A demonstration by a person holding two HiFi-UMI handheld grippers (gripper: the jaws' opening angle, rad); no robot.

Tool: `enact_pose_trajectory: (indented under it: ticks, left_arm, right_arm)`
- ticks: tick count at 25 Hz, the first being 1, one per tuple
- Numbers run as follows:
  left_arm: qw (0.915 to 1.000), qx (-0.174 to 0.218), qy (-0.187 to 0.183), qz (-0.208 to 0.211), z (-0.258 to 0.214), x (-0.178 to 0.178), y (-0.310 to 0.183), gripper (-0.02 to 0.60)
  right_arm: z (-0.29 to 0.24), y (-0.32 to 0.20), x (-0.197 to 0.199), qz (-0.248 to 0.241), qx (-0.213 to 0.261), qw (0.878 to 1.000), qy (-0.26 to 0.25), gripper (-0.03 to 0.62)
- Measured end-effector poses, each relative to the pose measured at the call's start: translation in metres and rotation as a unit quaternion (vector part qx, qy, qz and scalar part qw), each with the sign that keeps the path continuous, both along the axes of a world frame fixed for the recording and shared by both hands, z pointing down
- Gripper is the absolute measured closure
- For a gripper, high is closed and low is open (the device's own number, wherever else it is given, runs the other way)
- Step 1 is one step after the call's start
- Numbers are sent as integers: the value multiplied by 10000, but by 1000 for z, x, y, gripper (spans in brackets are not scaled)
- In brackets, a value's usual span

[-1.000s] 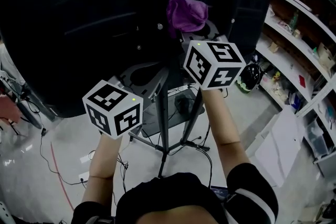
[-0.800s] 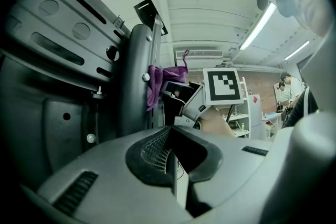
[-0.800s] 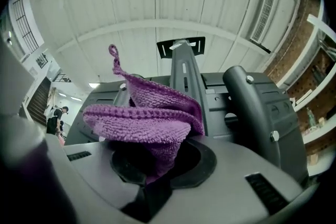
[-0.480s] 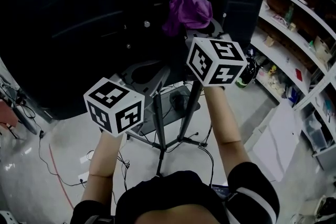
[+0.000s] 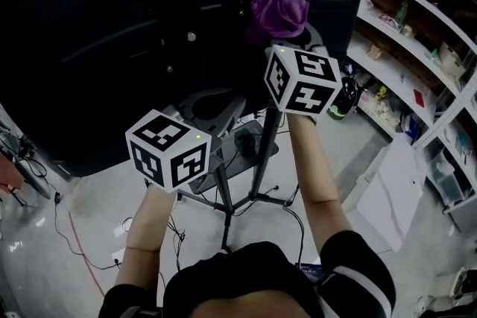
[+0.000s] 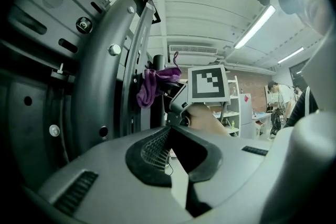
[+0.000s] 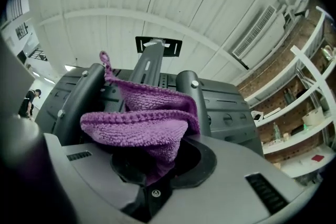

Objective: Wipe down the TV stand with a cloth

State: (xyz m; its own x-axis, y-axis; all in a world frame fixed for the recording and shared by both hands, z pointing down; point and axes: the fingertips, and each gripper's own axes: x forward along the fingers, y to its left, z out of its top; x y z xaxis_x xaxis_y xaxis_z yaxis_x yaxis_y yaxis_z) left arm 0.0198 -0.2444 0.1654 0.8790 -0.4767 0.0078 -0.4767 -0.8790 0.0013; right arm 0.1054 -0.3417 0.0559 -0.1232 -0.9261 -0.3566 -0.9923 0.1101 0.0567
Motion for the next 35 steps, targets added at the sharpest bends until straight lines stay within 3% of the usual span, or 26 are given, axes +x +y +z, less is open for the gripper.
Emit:
enact_pose_trajectory:
  ticks: [4,11,19,29,35]
  left_arm:
    - [9999,-92,51,27,0,6,6,575]
    - [10000,5,65,10,-9,26,8,575]
    - [9991,158,277,277,-30,83,9,575]
    - [9981,527,279,166,-73,143,-13,575]
    - [9973,642,344,85,-91,158,-28,575]
  right_arm:
    - [2,0,1,76,-12,10000,39,530]
    - [-13,27,6,-374,231,9990,20,530]
    - [-47,51,59,-471,600,9970,131,530]
    - [-82,28,119,-736,697,9947,-174,530]
    - [-99,-12,116,-947,401,9947,-74,530]
